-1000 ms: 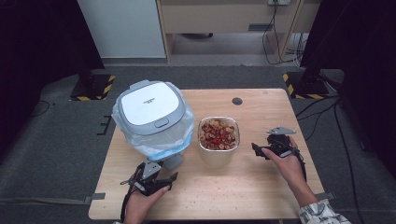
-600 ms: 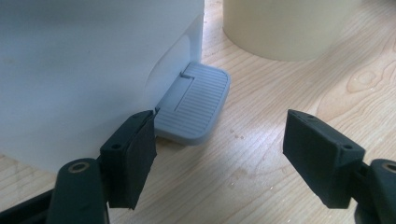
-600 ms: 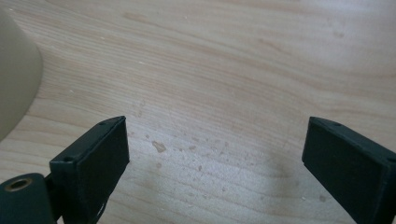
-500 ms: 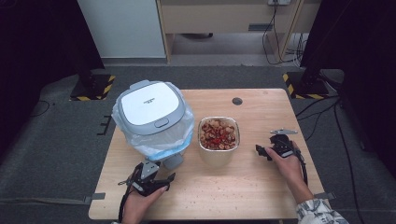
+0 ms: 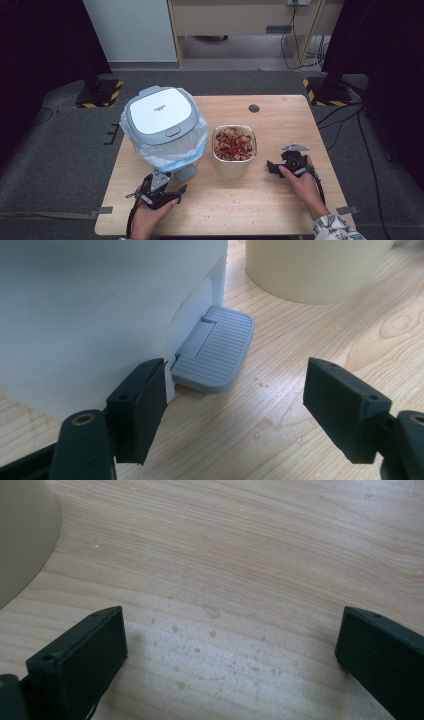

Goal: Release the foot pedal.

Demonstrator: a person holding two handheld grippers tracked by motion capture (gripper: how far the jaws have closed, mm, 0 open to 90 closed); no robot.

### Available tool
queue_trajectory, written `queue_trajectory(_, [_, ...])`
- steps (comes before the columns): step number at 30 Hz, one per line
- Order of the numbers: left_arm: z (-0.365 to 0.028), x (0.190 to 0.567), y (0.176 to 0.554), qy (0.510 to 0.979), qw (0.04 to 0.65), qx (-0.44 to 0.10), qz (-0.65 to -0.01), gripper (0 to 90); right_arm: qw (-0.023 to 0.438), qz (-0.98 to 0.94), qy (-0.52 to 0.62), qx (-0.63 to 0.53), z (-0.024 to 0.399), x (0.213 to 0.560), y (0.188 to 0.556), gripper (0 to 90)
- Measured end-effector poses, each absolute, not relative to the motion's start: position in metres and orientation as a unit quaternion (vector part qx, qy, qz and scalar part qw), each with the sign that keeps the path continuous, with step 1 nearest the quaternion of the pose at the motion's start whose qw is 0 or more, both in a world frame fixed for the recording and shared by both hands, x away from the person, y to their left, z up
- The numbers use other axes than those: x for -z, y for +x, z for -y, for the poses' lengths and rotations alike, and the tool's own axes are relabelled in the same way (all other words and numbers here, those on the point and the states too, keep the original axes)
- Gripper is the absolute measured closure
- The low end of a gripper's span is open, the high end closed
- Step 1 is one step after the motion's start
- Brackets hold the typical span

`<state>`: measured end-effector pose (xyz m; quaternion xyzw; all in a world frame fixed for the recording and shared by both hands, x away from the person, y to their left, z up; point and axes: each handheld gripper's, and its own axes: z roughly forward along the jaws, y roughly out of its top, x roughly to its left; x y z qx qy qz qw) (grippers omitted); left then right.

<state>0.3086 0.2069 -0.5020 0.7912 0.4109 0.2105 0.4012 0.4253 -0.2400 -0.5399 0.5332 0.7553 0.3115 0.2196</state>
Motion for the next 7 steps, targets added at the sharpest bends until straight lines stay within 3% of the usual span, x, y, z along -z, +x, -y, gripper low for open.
queue_trajectory(7, [-0.2080, 0.5003, 0.3086, 0.790, 0.400, -0.216, -0.410, 24.4, 0.225, -0.745, 0.547, -0.308, 0.2373, 0.5399, 0.4195, 0.7])
